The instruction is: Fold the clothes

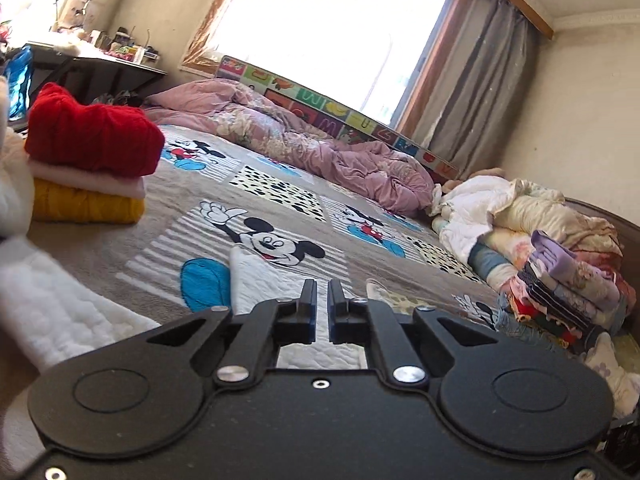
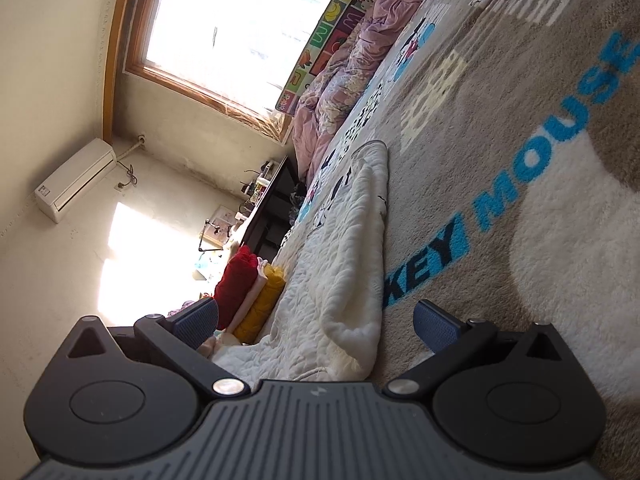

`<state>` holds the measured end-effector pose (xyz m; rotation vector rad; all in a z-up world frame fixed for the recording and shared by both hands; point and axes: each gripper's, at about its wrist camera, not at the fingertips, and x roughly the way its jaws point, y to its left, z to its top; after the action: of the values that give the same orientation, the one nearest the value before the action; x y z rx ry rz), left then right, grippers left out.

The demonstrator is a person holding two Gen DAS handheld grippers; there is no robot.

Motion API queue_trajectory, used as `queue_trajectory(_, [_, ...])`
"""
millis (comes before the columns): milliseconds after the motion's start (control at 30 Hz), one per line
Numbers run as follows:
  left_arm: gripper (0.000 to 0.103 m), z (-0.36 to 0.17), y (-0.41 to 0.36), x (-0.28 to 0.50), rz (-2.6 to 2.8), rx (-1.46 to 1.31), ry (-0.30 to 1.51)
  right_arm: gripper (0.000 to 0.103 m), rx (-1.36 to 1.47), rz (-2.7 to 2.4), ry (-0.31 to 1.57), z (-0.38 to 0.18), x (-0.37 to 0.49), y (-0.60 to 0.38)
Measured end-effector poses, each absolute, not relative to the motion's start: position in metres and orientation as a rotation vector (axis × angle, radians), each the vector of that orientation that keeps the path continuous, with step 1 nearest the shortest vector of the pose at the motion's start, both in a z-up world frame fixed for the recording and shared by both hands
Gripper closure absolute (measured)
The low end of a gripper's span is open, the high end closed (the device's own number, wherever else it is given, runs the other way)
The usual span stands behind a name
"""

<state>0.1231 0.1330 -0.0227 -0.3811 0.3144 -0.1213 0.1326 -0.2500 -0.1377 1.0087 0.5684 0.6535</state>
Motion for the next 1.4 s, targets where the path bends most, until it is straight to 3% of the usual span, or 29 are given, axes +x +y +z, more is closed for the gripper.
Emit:
queue_trajectory(100, [0.098,-0.022,0.116,0.126,-0.129,-0.311,0.318,0.0,1.022,0.656,0.572,-0.137,0.134,-0.253])
queue_trajectory(167, [0.065,-0.022,0.112,0.123,-0.146,-0.292,0.328,0.0,1.033,0.658,0.575,-0.139,0.135,-0.255])
queue_trajectory(200, [0.041,-0.023,0.112,0.118,-0.137,-0.281,0.317,0.0,1.038,0.659,0.577,-0.14,0.136,-0.255])
queue_trajectory(233, [0.04,-0.024,0.115,0.113,-0.111,-0.269,0.307,0.0,1.042,0.659,0.577,-0.14,0.137,-0.256])
queue_trajectory(700, [0.039,-0.063,0.244,0.073,0.238,-0.734,0.473,0.0,1.056,0.683,0.554,-0.136,0.156,-0.248])
queue_trajectory(1000, [0.041,-0.088,0.261,0.091,0.287,-0.909,0.52,0.0,1.035,0.71,0.553,-0.129,0.155,-0.246])
queue_trajectory(1067, [0.054,-0.089,0.261,0.095,0.289,-0.917,0.509,0.0,1.035,0.72,0.554,-0.129,0.156,-0.247])
queue_trajectory(1133, [0.08,-0.091,0.261,0.1,0.291,-0.926,0.498,0.0,1.028,0.731,0.556,-0.128,0.155,-0.246])
queue_trajectory(1200, [0.094,-0.088,0.257,0.102,0.283,-0.916,0.48,0.0,1.016,0.737,0.56,-0.128,0.155,-0.246])
queue_trajectory(1400, [0.095,-0.056,0.224,0.105,0.19,-0.731,0.383,0.0,0.99,0.746,0.567,-0.128,0.155,-0.246])
